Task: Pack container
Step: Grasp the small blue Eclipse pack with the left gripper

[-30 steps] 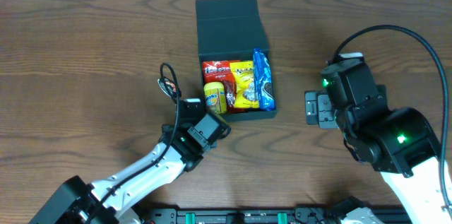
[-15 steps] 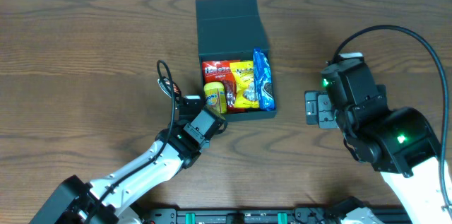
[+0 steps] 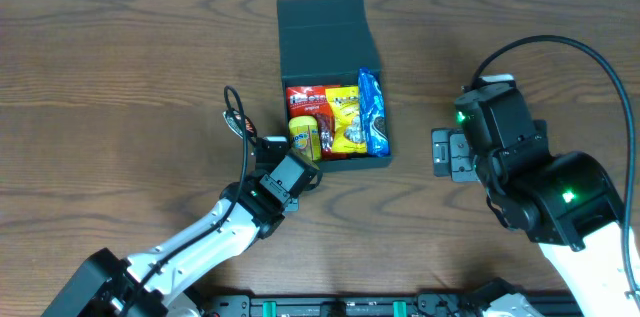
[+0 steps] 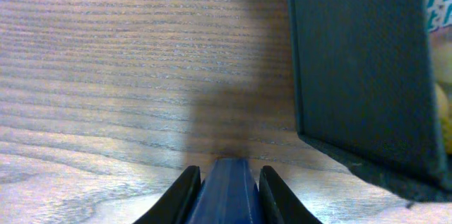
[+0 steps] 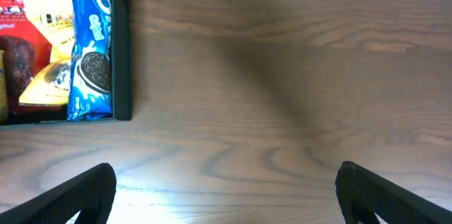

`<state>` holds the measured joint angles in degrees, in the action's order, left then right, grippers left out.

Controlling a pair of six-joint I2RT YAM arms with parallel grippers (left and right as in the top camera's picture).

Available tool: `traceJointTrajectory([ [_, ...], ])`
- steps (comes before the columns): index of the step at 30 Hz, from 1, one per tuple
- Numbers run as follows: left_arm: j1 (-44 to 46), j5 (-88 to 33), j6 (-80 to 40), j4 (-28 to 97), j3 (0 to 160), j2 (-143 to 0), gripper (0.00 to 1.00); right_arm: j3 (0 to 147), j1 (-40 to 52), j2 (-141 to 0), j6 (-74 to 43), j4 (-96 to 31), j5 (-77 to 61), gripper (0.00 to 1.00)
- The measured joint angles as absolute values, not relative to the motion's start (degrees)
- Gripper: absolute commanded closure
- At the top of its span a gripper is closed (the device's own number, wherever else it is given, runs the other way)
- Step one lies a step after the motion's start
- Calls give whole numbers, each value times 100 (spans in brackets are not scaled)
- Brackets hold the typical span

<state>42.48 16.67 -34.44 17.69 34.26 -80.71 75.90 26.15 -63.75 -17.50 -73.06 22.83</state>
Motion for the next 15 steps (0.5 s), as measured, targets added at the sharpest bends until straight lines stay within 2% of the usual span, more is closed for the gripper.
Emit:
traceJointTrajectory([
  [4,4248,1664,-3446,1767,3426,-8071,77,7590,2615,-6375,-1752,-7306,2281,1],
  [11,4248,1664,-3439,1765,3426,-8071,94,7590,2615,-6375,-1750,-7306,2283,1],
  [15,4248,1664,-3426,1763,3426,-8068,94,7590,2615,-6375,-1750,-7303,2283,1],
])
